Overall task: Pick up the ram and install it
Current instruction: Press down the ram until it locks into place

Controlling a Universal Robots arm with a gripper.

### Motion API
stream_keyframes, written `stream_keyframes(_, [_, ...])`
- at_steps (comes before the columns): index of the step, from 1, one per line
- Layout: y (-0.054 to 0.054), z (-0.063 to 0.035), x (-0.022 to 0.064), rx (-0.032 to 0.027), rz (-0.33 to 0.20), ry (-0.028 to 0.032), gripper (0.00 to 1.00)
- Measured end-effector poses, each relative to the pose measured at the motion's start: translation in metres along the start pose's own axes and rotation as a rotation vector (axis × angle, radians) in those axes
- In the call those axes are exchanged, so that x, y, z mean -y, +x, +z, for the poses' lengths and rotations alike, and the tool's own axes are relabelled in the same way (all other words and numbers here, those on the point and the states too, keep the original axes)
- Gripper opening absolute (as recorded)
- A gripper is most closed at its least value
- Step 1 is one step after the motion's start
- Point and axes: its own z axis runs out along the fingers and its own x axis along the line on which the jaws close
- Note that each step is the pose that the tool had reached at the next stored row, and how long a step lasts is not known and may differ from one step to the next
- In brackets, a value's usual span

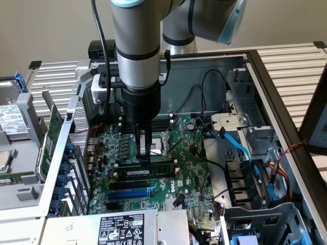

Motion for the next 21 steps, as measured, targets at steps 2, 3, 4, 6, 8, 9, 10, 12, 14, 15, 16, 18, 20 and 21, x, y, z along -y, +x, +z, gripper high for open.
stream_keyframes(2, [0.0, 0.0001, 0.0, 0.0003, 0.0, 0.0002, 0.11])
stream_keyframes(3, [0.0, 0.0001, 0.0, 0.0002, 0.0, 0.0001, 0.11])
stream_keyframes(4, [0.0, 0.0001, 0.0, 0.0002, 0.0, 0.0001, 0.11])
stream_keyframes(6, [0.0, 0.0001, 0.0, 0.0002, 0.0, 0.0002, 0.11])
stream_keyframes(8, [0.0004, 0.0002, 0.0, 0.0002, 0.0, 0.0002, 0.11])
stream_keyframes(9, [0.0006, 0.0002, 0.0, 0.0002, 0.0, 0.0002, 0.11])
stream_keyframes(10, [0.0007, 0.0002, 0.0, 0.0003, 0.0, 0.0002, 0.11])
stream_keyframes(12, [0.001, 0.0002, 0.0001, 0.0002, 0.0, 0.0002, 0.11])
stream_keyframes(14, [0.0016, 0.0002, 0.0001, 0.0002, 0.0, 0.0002, 0.11])
stream_keyframes(15, [0.0019, 0.0002, 0.0001, 0.0002, 0.0, 0.0001, 0.11])
stream_keyframes(16, [0.0019, 0.0002, 0.0001, 0.0003, 0.0, 0.0001, 0.11])
stream_keyframes(18, [0.0019, 0.0002, 0.0001, 0.0002, 0.0, 0.0002, 0.11])
stream_keyframes(20, [0.002, 0.0004, 0.0, 0.0001, 0.0, 0.0002, 0.11])
stream_keyframes(21, [0.002, 0.0006, -0.0002, 0.0003, 0.0, 0.0003, 0.11])
